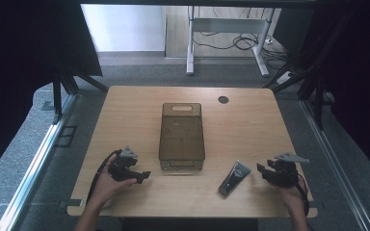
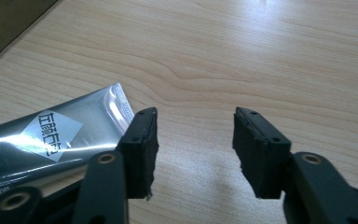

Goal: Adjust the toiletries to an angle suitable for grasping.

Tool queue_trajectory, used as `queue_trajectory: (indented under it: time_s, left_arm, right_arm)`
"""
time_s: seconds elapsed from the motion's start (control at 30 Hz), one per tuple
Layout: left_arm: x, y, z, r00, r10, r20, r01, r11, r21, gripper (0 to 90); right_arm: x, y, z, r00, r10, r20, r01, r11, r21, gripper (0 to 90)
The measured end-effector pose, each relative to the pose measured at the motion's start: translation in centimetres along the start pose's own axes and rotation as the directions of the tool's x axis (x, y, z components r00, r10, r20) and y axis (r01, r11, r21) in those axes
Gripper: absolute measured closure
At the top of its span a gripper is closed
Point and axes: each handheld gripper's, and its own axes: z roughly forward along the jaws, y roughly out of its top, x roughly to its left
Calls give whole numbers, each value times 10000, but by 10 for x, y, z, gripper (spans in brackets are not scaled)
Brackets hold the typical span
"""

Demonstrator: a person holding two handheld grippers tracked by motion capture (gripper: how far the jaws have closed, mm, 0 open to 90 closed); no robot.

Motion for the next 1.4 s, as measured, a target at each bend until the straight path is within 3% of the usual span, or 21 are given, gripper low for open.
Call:
queue_trajectory:
  time_s: [0.1, 0.13, 0.17, 0.2, 0.23, 0.27, 0.53, 0.67, 0.8, 0.87, 0.97, 1.0, 1.07, 1.1, 1.2, 1.23, 1.27, 1.3, 1.33, 1.4]
  left_arm:
    - [-1, 1, 1, 10000, 20, 4, -20, 10000, 3, 232]
    - [-3, 1, 1, 10000, 40, 28, -40, 10000, 28, 232]
    - [-4, 2, 2, 9999, 163, 41, -163, 9999, 59, 232]
    - [-5, 3, 4, 9997, 225, 77, -226, 9997, 72, 232]
    - [-7, 3, 5, 9997, 199, 114, -200, 9997, 117, 232]
    - [-8, 4, 7, 9993, 355, 130, -358, 9992, 176, 231]
    - [-8, 6, 6, 9996, 231, 132, -233, 9997, 113, 232]
    - [-5, 4, 8, 9999, 53, 122, -55, 9997, 229, 232]
    - [-4, 4, 7, 9999, 17, 111, -19, 9998, 186, 232]
    - [-3, 4, 6, 9999, 3, 102, -5, 9999, 163, 232]
    - [-1, 4, 6, 9999, 3, 112, -5, 9998, 173, 232]
    - [-2, 4, 5, 9999, 12, 125, -13, 9999, 129, 232]
    - [-2, 4, 4, 9999, 15, 143, -17, 9999, 102, 232]
    - [-2, 5, 2, 9999, 19, 170, -20, 10000, 28, 232]
    - [-2, 4, 1, 9999, -2, 169, 2, 10000, 11, 232]
    - [-2, 4, 0, 9998, 20, 193, -19, 10000, -44, 232]
    - [-2, 4, 0, 9998, 20, 193, -19, 10000, -44, 232]
    - [-1, 4, -1, 9998, 33, 189, -31, 10000, -80, 232]
    - [-1, 5, -2, 9998, 1, 181, 1, 9999, -112, 232]
    - [-1, 5, -2, 9999, 4, 172, -2, 9999, -128, 232]
  right_arm:
    - [-1, 0, -1, 10000, -70, -20, 70, 10000, 18, 554]
    - [-1, 0, -2, 9997, -230, -4, 230, 9996, 149, 700]
    - [-1, 0, -2, 9997, -230, -4, 230, 9996, 149, 700]
    - [-1, 0, -4, 9996, -260, 55, 259, 9994, 223, 787]
    - [-1, 0, -4, 9996, -260, 55, 259, 9994, 223, 787]
    - [-1, 1, -9, 9996, -235, -179, 237, 9996, 118, 820]
    - [3, 4, -17, 9976, -608, -323, 615, 9979, 198, 879]
    - [2, 2, -16, 9961, -346, -809, 383, 9983, 450, 899]
    - [7, 1, -17, 9917, -596, -1142, 686, 9947, 767, 900]
    - [13, 4, -14, 9842, -961, -1484, 1156, 9849, 1290, 900]
    - [17, 9, -12, 9817, -1144, -1523, 1400, 9754, 1700, 900]
    - [23, 13, -11, 9766, -1376, -1654, 1699, 9649, 2002, 899]
    - [27, 16, -10, 9731, -1484, -1764, 1848, 9596, 2122, 899]
    - [35, 19, -8, 9649, -1725, -1980, 2170, 9484, 2312, 899]
    - [43, 22, -7, 9577, -1795, -2250, 2344, 9400, 2477, 899]
    - [53, 23, -10, 9474, -1842, -2617, 2517, 9339, 2538, 899]
    - [53, 23, -10, 9474, -1842, -2617, 2517, 9339, 2538, 899]
    - [64, 24, -12, 9357, -2122, -2817, 2886, 9199, 2655, 899]
    - [64, 24, -12, 9357, -2122, -2817, 2886, 9199, 2655, 899]
    - [76, 26, -16, 9207, -2338, -3124, 3235, 9051, 2760, 900]
